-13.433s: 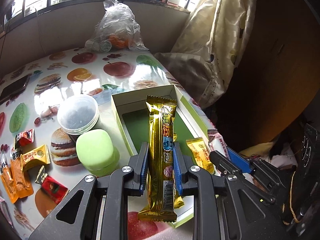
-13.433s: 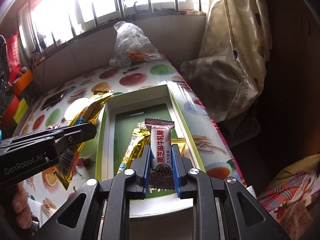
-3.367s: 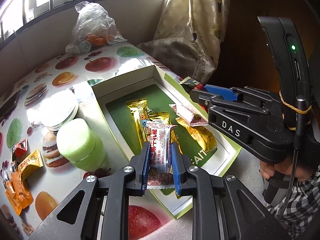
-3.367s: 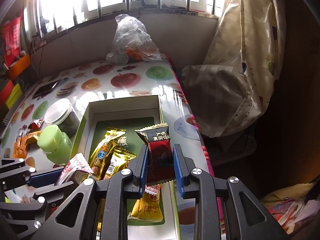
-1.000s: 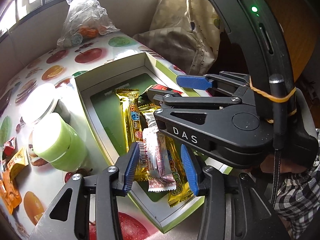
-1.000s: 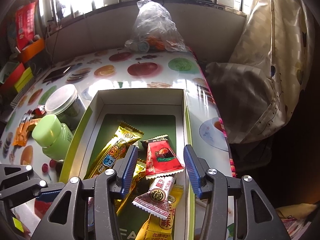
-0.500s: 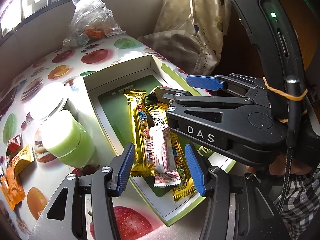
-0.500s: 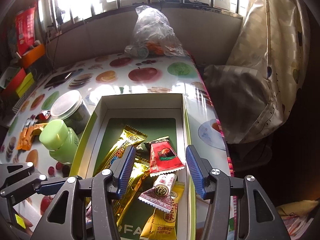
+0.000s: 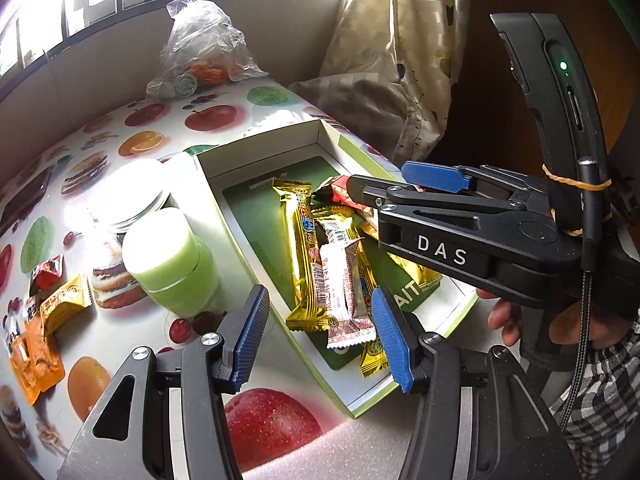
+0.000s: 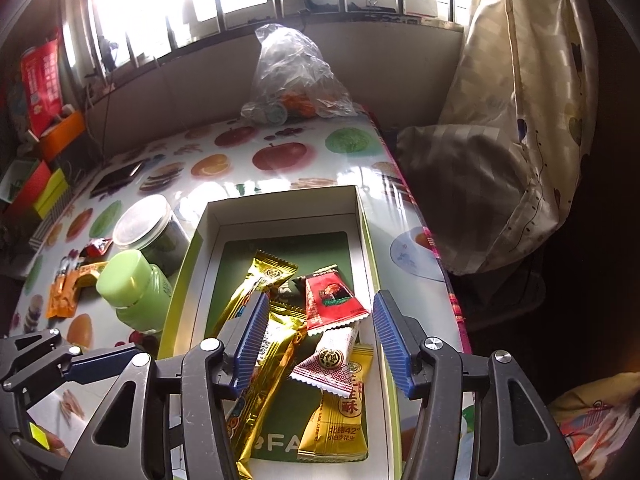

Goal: Organize snacks
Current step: 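Withdraw both open tools from the box back over the loose snacks, then lower the left tool over an orange konjac packet while the right approaches another, then grasp the orange konjac packet with the left tool while the right grasps another, then lift the orange packet with the left tool while the right carries its packet toward the box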

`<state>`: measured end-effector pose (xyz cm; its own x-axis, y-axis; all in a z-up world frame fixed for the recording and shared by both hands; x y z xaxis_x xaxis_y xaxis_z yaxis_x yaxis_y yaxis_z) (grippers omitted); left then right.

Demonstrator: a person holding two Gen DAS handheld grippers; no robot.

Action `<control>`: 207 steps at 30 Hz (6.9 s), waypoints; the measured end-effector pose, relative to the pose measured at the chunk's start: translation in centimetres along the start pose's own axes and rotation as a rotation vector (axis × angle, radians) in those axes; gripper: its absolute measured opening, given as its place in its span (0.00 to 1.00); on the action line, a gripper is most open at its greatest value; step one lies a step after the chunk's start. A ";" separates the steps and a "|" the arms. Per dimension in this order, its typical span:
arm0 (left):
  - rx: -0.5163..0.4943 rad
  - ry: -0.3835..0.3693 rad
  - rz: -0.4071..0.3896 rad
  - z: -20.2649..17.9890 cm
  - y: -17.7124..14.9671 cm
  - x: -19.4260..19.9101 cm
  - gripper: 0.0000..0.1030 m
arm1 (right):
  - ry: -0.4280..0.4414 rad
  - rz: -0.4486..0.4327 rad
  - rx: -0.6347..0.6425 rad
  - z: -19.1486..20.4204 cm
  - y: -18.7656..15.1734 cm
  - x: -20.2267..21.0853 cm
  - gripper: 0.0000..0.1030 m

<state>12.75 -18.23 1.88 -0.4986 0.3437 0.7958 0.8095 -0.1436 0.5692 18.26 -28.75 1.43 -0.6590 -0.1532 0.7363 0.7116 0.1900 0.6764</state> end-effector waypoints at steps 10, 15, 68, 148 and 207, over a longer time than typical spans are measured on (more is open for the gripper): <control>0.017 0.019 -0.037 1.3 -0.3 1.9 0.53 | -0.014 -0.015 -0.004 0.5 -0.1 1.4 0.53; 0.027 0.024 -0.060 1.7 -0.3 3.1 0.53 | -0.026 -0.021 -0.020 0.6 -0.1 2.0 0.53; 0.357 0.285 -0.135 20.4 -6.0 10.0 0.53 | 0.170 -0.067 0.165 19.8 0.9 3.4 0.53; 0.550 0.474 -0.099 36.1 -8.4 8.4 0.52 | 0.250 0.101 0.275 34.4 2.5 -10.0 0.58; 0.474 0.478 -0.064 34.1 -7.9 7.6 0.54 | 0.231 0.044 0.241 33.8 2.1 -8.8 0.35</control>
<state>13.14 17.16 -3.60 -0.5441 -0.1257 0.8295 0.7680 0.3235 0.5528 17.31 5.80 -4.23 -0.5369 -0.3502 0.7675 0.6417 0.4211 0.6410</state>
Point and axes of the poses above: each gripper's, at about its wrist camera, not at the fingertips, and x roughly against the way its jaws point, z to its left, y to its top, the point moved 5 cm from there along -x, roughly the way its jaws point, and after that the axes turned 8 degrees about x, right-handed, at the moved point
